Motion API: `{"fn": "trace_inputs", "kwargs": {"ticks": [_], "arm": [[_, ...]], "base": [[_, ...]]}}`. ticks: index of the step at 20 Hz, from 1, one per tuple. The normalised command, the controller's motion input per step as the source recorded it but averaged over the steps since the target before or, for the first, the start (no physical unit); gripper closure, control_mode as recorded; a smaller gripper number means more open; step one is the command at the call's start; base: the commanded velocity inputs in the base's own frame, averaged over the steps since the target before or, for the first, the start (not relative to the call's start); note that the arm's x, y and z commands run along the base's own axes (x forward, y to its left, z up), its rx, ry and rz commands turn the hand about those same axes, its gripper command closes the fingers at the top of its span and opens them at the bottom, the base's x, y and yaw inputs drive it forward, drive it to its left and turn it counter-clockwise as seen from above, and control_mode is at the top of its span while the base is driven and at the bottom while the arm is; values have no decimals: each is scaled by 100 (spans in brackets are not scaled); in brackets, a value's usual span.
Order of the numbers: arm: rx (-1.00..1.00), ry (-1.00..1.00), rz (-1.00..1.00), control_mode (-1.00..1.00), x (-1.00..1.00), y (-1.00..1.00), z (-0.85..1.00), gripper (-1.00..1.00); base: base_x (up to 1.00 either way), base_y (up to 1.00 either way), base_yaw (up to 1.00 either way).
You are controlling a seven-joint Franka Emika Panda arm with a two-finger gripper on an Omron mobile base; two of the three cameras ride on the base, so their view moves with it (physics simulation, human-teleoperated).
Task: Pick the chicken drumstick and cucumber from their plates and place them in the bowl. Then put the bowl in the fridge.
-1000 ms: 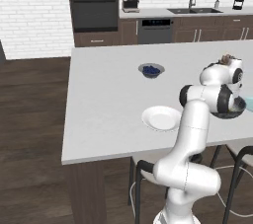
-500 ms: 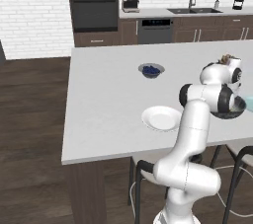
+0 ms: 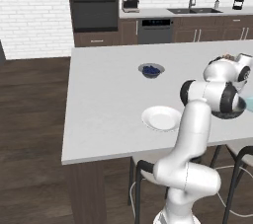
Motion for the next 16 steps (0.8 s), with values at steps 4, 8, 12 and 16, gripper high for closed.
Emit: {"fn": "trace_inputs", "kwargs": {"ticks": [4, 8, 12, 16], "arm": [[-3, -17, 0, -100, -55, 64, 66, -100], [-6, -7, 0, -100, -39, 69, 71, -100], [-10, 0, -5, -100, -6, 46, 31, -100], [-7, 0, -19, -100, 0, 32, 0, -100]], "base": [[0, 0, 0], [0, 0, 0], [0, 0, 0], [0, 0, 0]]}}
